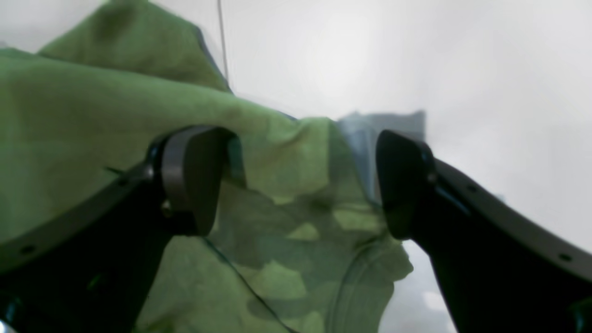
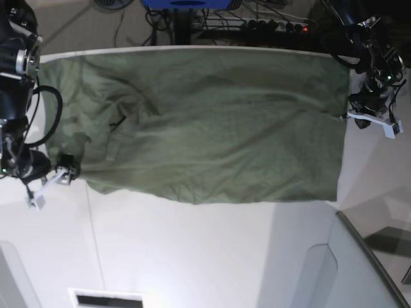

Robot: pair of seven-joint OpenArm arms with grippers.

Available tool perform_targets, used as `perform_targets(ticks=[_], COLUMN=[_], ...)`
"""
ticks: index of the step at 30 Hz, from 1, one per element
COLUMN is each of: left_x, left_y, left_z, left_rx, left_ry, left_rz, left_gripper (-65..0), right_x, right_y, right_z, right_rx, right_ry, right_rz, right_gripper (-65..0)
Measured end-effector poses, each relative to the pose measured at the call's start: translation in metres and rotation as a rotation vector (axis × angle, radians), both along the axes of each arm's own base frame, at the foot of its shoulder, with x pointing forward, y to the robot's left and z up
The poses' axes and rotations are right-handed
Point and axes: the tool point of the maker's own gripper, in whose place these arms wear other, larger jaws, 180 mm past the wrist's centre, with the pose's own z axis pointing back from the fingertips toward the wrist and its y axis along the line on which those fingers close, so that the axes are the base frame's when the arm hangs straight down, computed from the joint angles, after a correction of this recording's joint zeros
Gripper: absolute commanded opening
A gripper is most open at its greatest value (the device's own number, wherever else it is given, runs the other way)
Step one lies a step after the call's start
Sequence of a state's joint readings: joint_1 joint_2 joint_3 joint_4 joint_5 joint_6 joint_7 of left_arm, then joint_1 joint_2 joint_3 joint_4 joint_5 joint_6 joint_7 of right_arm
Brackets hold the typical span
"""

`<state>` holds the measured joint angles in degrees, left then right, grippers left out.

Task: Layout the t-shirt on the table in an organized manner, then fold the t-shirt properly
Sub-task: 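Pull the held corner with the right gripper away from the left gripper, then drag the right gripper's corner along the shirt edge, stretching the fabric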

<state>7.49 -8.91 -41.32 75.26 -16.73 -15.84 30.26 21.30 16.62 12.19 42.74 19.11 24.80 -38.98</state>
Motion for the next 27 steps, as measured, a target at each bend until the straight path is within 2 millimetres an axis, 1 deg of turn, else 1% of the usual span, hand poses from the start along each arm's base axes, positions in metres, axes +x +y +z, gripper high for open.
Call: perform_targets(ticks=[2,5,6,7,8,10,12,13,14,15,17,20,24,27], left_x=[0.000,0.000,0.000,0.000,0.000,0.000,0.000,0.000,0.000,0.000,0.000,0.000,0.000,0.001], left_y=[0.000,0.000,0.000,0.000,0.000,0.000,0.000,0.000,0.000,0.000,0.000,0.000,0.000,0.000], left_z=[0.000,0.000,0.000,0.000,0.000,0.000,0.000,0.000,0.000,0.000,0.000,0.000,0.000,0.001], left_rx=[0.000,0.000,0.000,0.000,0.000,0.000,0.000,0.000,0.000,0.000,0.000,0.000,0.000,-0.001], left_ry=[0.000,0.000,0.000,0.000,0.000,0.000,0.000,0.000,0.000,0.000,0.000,0.001,0.000,-0.003], left_rz=[0.000,0.000,0.000,0.000,0.000,0.000,0.000,0.000,0.000,0.000,0.000,0.000,0.000,0.001], left_gripper=[-65.0,-65.0,-65.0,-65.0,-65.0,-65.0,-65.0,-65.0,-65.0,-65.0,-65.0,-65.0,-65.0,-65.0], right_x=[0.000,0.000,0.000,0.001,0.001,0.001,0.001,0.001,0.001,0.000,0.000,0.001,-0.005,-0.011], right_y=[0.004,0.006,0.006,0.005,0.005,0.004,0.005,0.005,0.005,0.005,0.005,0.006,0.007,0.015], right_z=[-0.001,-0.001,-0.001,0.000,0.000,0.000,0.000,0.000,0.000,0.000,0.000,0.005,0.027,0.044], right_rx=[0.007,0.009,0.009,0.007,0.007,0.006,0.008,0.010,0.010,0.009,0.009,-0.006,-0.064,-0.077], right_ry=[0.001,0.001,0.000,-0.002,-0.003,-0.002,0.000,-0.002,0.000,0.002,0.002,-0.004,-0.040,-0.062], right_rz=[0.004,0.005,0.005,0.005,0.005,0.004,0.005,0.005,0.005,0.006,0.006,0.022,0.076,0.090], right_gripper=[-16.4,-16.4,-17.4,-21.2,-26.4,-41.4,-58.8,-65.0,-65.0,-63.2,-65.0,-64.8,-64.8,-64.8])
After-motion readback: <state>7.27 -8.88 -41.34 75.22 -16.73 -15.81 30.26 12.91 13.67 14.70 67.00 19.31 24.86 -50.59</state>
